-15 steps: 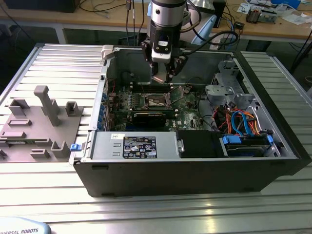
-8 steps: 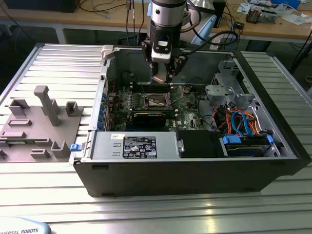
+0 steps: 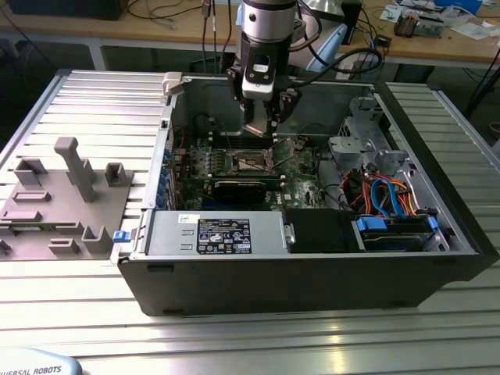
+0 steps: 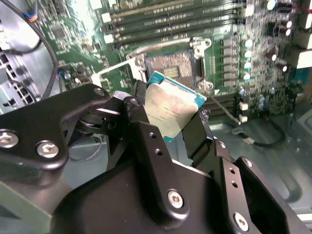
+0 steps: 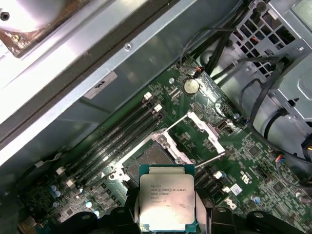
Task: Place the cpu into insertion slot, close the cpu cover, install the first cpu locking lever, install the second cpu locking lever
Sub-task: 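Place the cpu into insertion slot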
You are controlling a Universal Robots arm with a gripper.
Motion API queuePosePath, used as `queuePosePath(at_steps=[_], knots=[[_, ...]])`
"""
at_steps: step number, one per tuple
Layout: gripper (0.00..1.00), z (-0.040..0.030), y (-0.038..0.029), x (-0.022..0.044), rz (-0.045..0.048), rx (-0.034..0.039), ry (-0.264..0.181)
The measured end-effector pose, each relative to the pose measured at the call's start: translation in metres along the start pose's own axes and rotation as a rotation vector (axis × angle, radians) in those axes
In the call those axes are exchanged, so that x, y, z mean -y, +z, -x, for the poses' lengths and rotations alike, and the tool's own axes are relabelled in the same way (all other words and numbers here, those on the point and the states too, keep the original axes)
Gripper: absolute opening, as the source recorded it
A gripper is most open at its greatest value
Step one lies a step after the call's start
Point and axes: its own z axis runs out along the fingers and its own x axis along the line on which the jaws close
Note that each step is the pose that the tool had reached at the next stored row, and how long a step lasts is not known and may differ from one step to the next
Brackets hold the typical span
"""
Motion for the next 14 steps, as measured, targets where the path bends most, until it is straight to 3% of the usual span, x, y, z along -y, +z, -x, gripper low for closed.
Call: queuePosePath(at_steps=[2,14], knots=[[0.54,0.0001,0.0,0.0,-0.0101,0.0087,-0.001],[0.54,0.0,0.0003,0.0,-0.0106,0.0093,0.007]])
